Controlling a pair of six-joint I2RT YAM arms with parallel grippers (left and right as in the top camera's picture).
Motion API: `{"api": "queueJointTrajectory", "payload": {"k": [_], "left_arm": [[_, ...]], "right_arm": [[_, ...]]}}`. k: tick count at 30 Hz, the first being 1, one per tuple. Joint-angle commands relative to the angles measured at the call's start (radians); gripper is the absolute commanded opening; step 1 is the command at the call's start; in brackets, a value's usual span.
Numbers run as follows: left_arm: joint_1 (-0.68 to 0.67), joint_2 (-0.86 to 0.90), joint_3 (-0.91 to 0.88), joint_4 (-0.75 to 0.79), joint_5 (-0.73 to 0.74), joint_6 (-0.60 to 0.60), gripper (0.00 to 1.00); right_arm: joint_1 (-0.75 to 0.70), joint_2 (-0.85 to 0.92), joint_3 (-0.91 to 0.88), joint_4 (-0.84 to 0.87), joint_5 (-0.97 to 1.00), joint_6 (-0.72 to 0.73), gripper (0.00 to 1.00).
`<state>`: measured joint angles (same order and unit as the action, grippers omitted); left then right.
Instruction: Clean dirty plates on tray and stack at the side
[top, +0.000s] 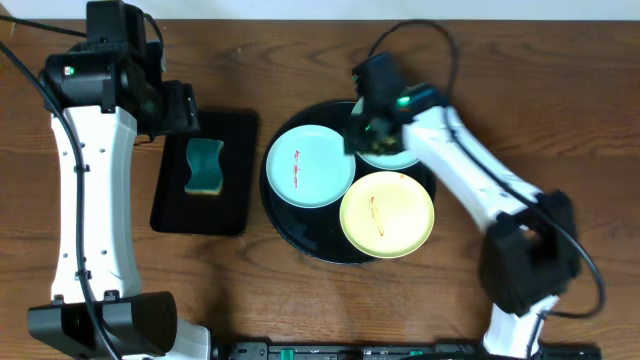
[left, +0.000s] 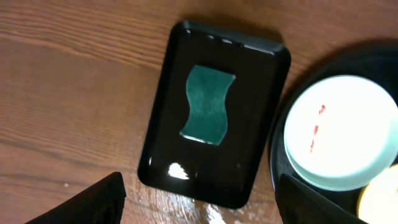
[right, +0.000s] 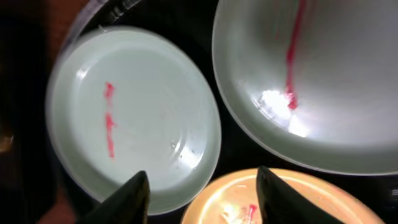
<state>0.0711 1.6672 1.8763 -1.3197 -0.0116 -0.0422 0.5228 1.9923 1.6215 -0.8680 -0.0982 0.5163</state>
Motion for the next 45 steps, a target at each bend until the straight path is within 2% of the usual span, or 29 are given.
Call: {"api": "queueJointTrajectory", "payload": {"k": [1, 12, 20, 24, 32, 39, 42, 45], "left_arm": [[0.005, 0.017, -0.010, 0.012, -0.035, -0.015, 0.78], [0.005, 0.039, -0.010, 0.027, -0.034, -0.015, 0.78], [0.004, 0.086, -0.010, 0.053, -0.034, -0.015, 0.78], [0.004, 0.128, -0.010, 0.069, -0.034, -0.015, 0.75], [0.005, 0.237, -0.010, 0.068, -0.034, -0.011, 0.73], [0.005, 0.367, -0.010, 0.042, -0.034, 0.056, 0.71], [0.007, 0.416, -0.010, 0.037, -0.030, 0.066, 0.64], [0.009, 0.455, -0.010, 0.026, 0.006, 0.074, 0.62]], "right_arm": [[0.034, 0.057, 0.013, 0.008, 0.056, 0.102, 0.48], [0.086, 0.215, 0.013, 0.020, 0.091, 0.143, 0.33], [0.087, 0.230, 0.013, 0.072, 0.138, 0.144, 0.23], [0.087, 0.232, 0.013, 0.080, 0.179, 0.141, 0.01], [0.088, 0.235, 0.004, 0.085, 0.192, 0.099, 0.01], [0.088, 0.235, -0.020, 0.104, 0.192, 0.095, 0.01], [0.088, 0.235, -0.027, 0.111, 0.192, 0.096, 0.01], [0.088, 0.235, -0.032, 0.117, 0.192, 0.096, 0.01]]}}
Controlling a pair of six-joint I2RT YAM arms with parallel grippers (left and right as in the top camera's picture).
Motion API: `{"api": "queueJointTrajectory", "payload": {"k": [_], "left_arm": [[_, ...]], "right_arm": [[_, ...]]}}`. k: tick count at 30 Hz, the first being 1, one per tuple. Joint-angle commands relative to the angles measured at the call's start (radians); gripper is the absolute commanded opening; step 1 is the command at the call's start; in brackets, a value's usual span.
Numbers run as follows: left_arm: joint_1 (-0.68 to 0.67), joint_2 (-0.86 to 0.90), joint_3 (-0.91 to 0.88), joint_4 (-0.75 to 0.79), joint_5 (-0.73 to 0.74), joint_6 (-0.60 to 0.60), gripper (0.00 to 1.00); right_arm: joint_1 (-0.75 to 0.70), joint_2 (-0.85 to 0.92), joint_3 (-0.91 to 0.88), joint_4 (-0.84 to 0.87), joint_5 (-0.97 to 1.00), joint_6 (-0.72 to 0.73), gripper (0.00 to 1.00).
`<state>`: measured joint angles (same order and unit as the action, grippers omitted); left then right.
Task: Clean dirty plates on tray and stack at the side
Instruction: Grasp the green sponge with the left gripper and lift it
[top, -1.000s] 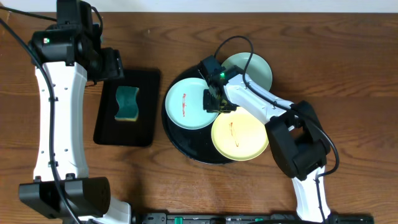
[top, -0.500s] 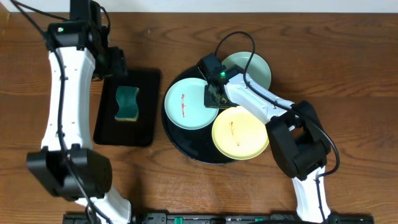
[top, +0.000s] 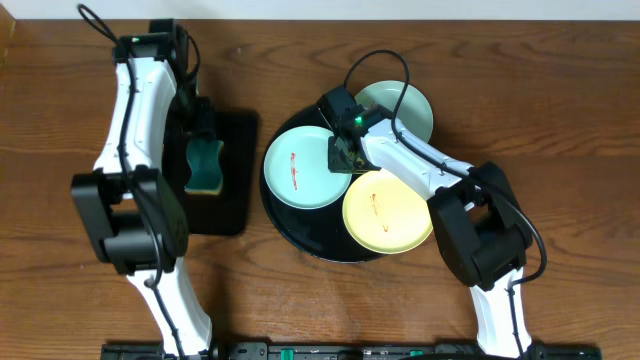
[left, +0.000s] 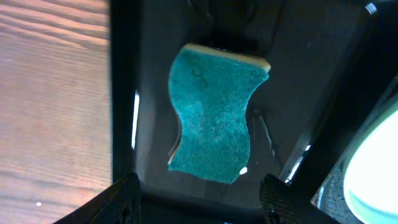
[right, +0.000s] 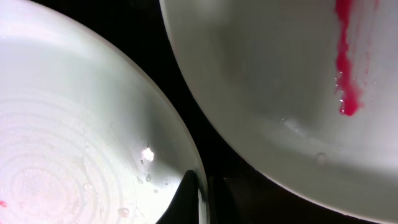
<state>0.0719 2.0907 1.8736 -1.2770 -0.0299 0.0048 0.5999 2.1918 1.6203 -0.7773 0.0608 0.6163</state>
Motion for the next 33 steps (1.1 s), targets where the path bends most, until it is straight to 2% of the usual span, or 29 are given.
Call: {"api": "queueJointTrajectory", "payload": {"k": [1, 4, 14, 20, 23, 30, 31, 33], "left_arm": [[0.008, 0.041, -0.008, -0.031, 0.043, 0.029, 0.62], [0.008, 0.067, -0.033, -0.064, 0.060, 0.046, 0.62], [0.051, 0.079, -0.171, 0.119, 0.065, 0.068, 0.62], [0.060, 0.079, -0.225, 0.170, 0.215, 0.182, 0.63], [0.056, 0.079, -0.253, 0.196, 0.217, 0.182, 0.66], [0.056, 0.079, -0.303, 0.243, 0.217, 0.176, 0.66], [0.056, 0.079, -0.306, 0.248, 0.217, 0.174, 0.65], [0.056, 0.079, -0.307, 0.256, 0.217, 0.174, 0.52]], "right_arm": [[0.011, 0.036, -0.031, 0.026, 0.032, -0.004, 0.01], [0.010, 0.036, -0.031, 0.026, 0.032, -0.004, 0.01], [0.011, 0.036, -0.031, 0.026, 0.032, -0.005, 0.01], [0.011, 0.036, -0.031, 0.031, 0.032, -0.004, 0.02], [0.011, 0.036, -0.031, 0.031, 0.032, -0.004, 0.02], [0.011, 0.036, -0.031, 0.030, 0.032, -0.004, 0.02], [0.011, 0.036, -0.031, 0.030, 0.032, -0.004, 0.02], [0.011, 0.036, -0.031, 0.030, 0.032, -0.004, 0.02]]}}
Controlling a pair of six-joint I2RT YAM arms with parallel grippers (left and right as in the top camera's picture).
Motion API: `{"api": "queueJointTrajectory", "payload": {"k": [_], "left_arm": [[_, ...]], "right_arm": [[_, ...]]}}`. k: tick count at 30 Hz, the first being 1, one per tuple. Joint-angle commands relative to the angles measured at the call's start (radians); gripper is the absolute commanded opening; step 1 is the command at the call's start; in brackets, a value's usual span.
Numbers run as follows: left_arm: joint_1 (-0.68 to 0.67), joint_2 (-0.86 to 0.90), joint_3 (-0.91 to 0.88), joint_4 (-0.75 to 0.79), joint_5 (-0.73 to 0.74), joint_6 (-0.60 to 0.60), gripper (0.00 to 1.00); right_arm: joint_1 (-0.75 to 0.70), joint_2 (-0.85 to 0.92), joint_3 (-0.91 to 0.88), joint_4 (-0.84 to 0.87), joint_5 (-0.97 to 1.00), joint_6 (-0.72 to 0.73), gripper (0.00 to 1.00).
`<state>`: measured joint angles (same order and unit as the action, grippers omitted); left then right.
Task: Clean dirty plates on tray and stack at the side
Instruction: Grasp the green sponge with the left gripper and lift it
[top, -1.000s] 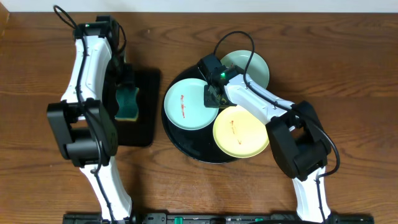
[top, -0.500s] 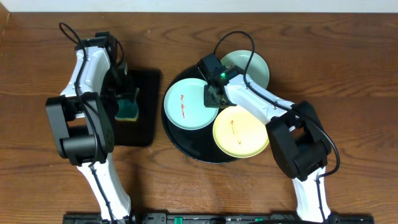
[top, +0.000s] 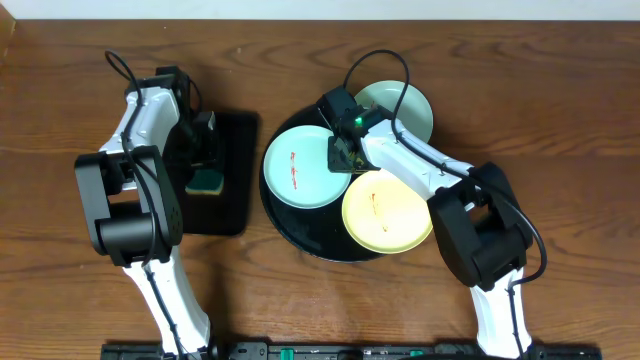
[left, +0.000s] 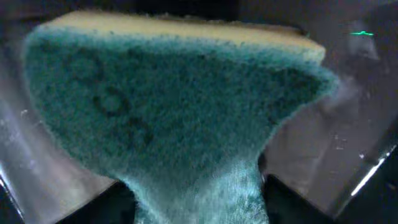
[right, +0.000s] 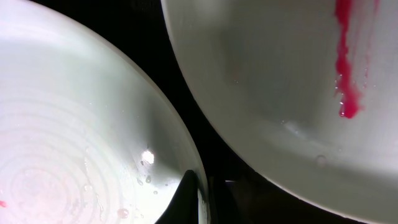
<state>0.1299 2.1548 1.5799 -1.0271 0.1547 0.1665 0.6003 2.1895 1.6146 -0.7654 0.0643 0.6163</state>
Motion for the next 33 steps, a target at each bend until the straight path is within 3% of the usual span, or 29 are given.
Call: {"api": "queueJointTrajectory", "payload": {"k": [1, 6, 21, 24, 33], "left_arm": [[-0.002, 0.015, -0.013, 0.011, 0.032, 0.012, 0.47], [-0.002, 0.015, -0.013, 0.032, 0.027, -0.012, 0.08], [-0.002, -0.116, 0.043, -0.004, 0.007, -0.124, 0.08], [-0.003, -0.171, 0.043, -0.015, 0.043, -0.143, 0.08], [-0.068, -0.255, 0.042, -0.026, 0.175, -0.232, 0.07]], "right_arm": [[0.010, 0.038, -0.026, 0.018, 0.029, -0.004, 0.03], [0.010, 0.038, -0.026, 0.018, 0.029, -0.004, 0.05], [0.010, 0.038, -0.026, 0.019, 0.029, -0.004, 0.08], [0.010, 0.038, -0.026, 0.021, 0.027, -0.004, 0.01], [0.007, 0.038, -0.026, 0.037, -0.043, -0.004, 0.01]]}}
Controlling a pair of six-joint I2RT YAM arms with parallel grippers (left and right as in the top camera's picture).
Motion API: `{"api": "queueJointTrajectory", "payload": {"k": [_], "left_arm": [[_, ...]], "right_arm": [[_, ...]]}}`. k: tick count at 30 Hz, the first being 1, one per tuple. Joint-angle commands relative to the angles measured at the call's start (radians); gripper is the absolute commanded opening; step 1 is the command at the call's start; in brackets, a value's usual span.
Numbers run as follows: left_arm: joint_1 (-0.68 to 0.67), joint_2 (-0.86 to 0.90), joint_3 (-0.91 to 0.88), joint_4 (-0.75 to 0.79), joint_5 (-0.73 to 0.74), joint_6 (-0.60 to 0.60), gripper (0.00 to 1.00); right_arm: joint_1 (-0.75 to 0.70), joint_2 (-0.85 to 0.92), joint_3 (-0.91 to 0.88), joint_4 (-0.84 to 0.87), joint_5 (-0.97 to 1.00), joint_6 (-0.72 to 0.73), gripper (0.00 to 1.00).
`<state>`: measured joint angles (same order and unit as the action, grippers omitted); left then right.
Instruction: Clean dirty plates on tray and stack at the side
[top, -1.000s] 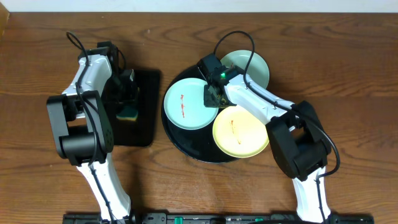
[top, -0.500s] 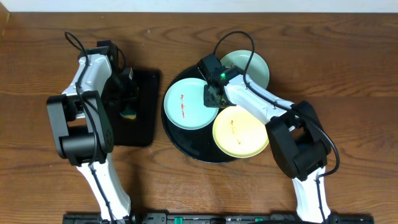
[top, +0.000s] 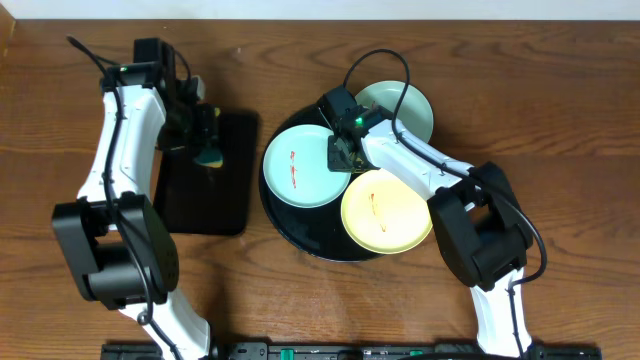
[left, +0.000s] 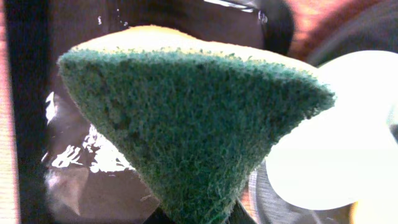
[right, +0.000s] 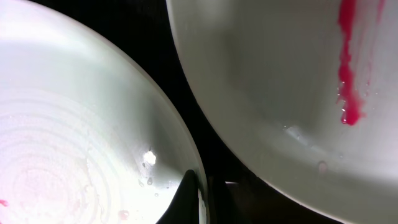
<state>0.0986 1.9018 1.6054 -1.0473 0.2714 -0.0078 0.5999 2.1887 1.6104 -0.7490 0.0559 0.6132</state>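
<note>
A green sponge (left: 199, 118) with a yellow back fills the left wrist view, held clear of the small black tray (top: 205, 200) with my left gripper (top: 205, 132) shut on it. On the round black tray (top: 310, 245) lie a light blue plate (top: 300, 168), a pale green plate (top: 400, 108) and a yellow plate (top: 388, 212), each with red smears. My right gripper (top: 343, 155) is shut on the blue plate's right rim. In the right wrist view one finger (right: 188, 198) lies on that rim, beside the pale green plate (right: 298, 81).
The small black tray (left: 74, 174) is wet and shiny under the sponge. Bare brown wooden table (top: 560, 120) lies to the right of the round tray and to the left of the small one. Cables loop above the right arm.
My left gripper has come up off the small black tray with the sponge in it and stands nearer the tray's top right corner. The right gripper and the plates have not moved.
Both grippers were open, the left high over the sponge lying in its tray, the right over the plates. Then the left was low over the sponge and the right shut on the blue plate's rim. Then the left closed in on the sponge, which now hangs lifted.
</note>
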Motion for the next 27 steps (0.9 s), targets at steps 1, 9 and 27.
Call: {"api": "queueJointTrajectory", "payload": {"k": [1, 9, 27], "left_arm": [[-0.051, 0.001, 0.014, -0.005, 0.058, -0.063, 0.07], [-0.172, 0.006, -0.061, 0.063, 0.058, -0.129, 0.07], [-0.274, 0.007, -0.279, 0.353, 0.005, -0.238, 0.07]], "right_arm": [[0.008, 0.039, -0.021, 0.021, -0.037, -0.001, 0.01], [0.000, 0.039, -0.021, 0.024, -0.070, -0.001, 0.01], [-0.024, 0.039, -0.030, 0.035, -0.143, -0.001, 0.01]]}}
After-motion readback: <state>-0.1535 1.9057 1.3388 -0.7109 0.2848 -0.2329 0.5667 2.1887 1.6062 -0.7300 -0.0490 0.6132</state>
